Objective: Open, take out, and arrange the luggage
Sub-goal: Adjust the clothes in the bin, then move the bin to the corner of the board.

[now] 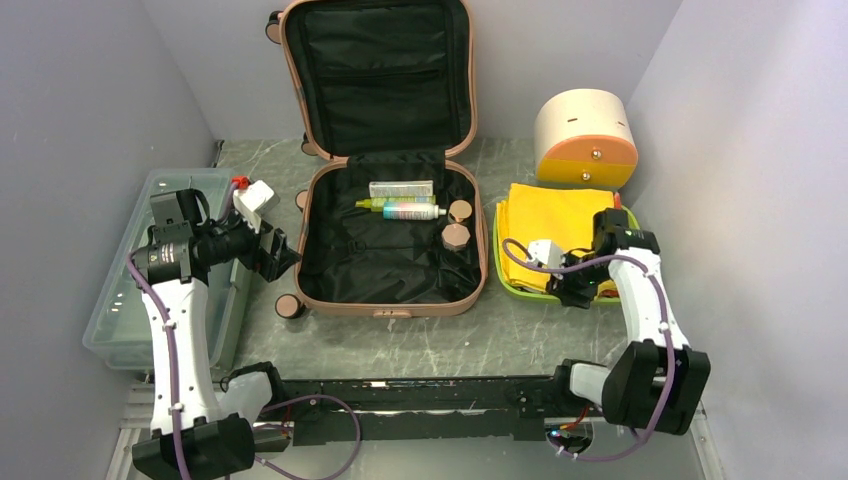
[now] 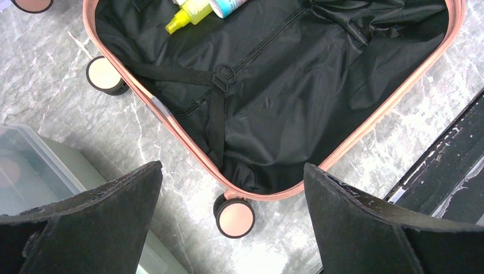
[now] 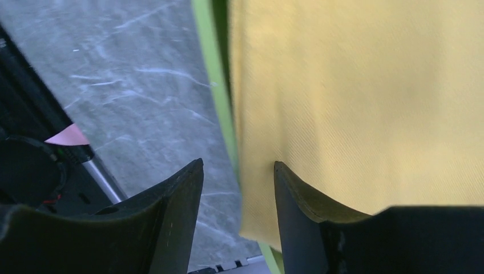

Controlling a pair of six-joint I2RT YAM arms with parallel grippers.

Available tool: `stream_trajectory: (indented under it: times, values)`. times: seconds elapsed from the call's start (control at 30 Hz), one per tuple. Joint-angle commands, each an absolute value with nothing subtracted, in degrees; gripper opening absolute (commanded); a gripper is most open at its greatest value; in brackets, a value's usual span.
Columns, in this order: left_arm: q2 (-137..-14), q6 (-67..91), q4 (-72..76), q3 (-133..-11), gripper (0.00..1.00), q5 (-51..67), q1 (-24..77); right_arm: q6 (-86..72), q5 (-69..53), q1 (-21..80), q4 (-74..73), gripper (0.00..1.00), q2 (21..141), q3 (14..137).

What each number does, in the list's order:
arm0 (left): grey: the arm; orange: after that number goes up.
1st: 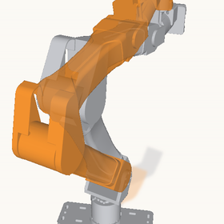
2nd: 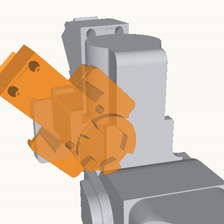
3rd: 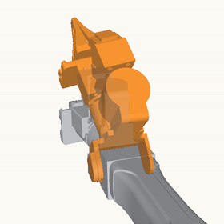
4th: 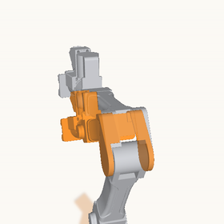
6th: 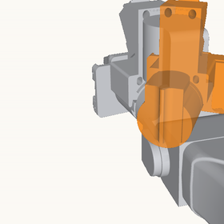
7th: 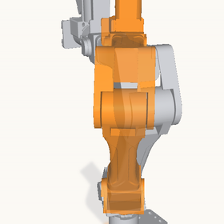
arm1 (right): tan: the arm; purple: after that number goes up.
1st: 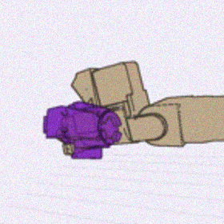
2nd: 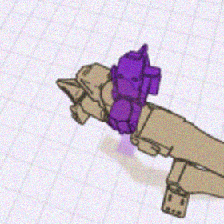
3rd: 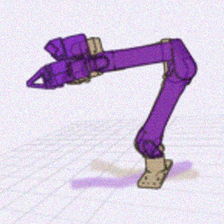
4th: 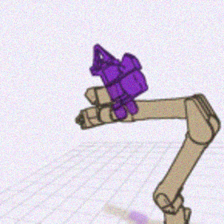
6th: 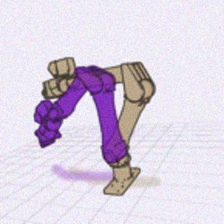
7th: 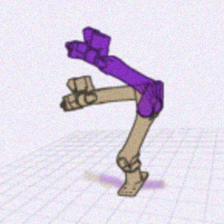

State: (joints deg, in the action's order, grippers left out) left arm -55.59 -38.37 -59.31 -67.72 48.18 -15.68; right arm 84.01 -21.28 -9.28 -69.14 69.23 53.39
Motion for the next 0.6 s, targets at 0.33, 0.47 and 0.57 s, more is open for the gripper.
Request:
stream_trajectory:
  times: [0.33,0.47,0.57]
  values:
    - [-53.60,-38.76,-61.59,-70.58,0.99,51.53,-15.95,73.42,-17.89,-32.92,-55.53,0.41,71.31,63.38]
    - [-53.79,-38.51,-61.69,-71.05,0.99,52.22,-15.95,78.10,-18.17,-37.28,-55.37,0.35,74.26,61.90]
    - [-53.79,-38.37,-61.45,-71.06,0.99,52.61,-15.98,79.27,-17.17,-38.13,-53.75,0.28,75.14,59.27]
